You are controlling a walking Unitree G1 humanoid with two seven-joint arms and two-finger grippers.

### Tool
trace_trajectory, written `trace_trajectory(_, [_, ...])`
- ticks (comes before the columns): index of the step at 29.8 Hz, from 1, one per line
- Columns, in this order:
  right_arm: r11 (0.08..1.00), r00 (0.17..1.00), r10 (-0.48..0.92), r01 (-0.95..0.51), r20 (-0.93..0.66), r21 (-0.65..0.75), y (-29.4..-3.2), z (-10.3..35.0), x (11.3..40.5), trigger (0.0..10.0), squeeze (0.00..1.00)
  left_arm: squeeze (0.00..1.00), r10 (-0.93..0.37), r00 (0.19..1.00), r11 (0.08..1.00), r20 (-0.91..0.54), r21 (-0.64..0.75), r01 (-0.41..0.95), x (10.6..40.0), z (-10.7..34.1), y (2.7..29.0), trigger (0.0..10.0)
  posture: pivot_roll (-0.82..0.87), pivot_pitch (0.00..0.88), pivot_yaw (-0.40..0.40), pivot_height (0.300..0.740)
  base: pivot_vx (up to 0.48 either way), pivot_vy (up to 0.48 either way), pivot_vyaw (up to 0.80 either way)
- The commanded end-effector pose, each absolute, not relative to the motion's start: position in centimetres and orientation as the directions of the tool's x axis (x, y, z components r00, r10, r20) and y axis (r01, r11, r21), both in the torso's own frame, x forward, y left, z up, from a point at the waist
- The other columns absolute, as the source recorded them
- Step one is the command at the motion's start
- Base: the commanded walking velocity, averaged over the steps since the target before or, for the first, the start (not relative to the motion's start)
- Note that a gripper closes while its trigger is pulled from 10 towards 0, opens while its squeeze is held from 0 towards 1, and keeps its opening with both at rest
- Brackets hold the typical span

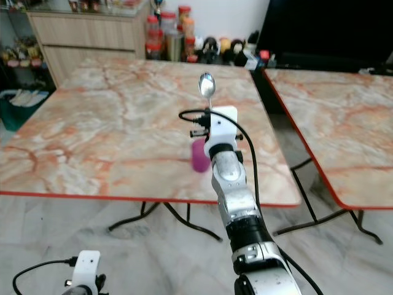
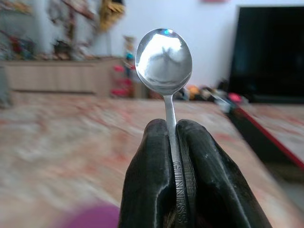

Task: Setting the table

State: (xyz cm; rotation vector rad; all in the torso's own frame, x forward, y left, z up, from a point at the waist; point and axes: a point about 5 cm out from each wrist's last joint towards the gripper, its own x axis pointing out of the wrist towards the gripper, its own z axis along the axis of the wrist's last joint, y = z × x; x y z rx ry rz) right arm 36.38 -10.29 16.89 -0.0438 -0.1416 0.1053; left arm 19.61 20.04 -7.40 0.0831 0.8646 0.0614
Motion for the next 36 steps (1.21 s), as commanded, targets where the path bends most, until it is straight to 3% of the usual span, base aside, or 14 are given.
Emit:
trace_trajectory(1, [0.995,0.988,0.087,-0.079,0.128,-0.067,-11.1,16.9,36.3,10.0,0.00,0.00,0.066,0.642,0.997,-0.764,0.082,-0.005,19.4,-7.6,19.2,10.0,0.04,0.000,-0.036,0.740,0.000,-0.472,0.00])
trace_trajectory(36, [0.994,0.996,0.085,-0.082,0.040,-0.072,-11.2,14.9,34.8,10.0,0.00,0.00,0.067,0.638,0.997,-0.767,0.073,-0.016,19.1,-7.8,19.1,10.0,0.03,0.000,-0.039,0.740,0.000,-0.456,0.18])
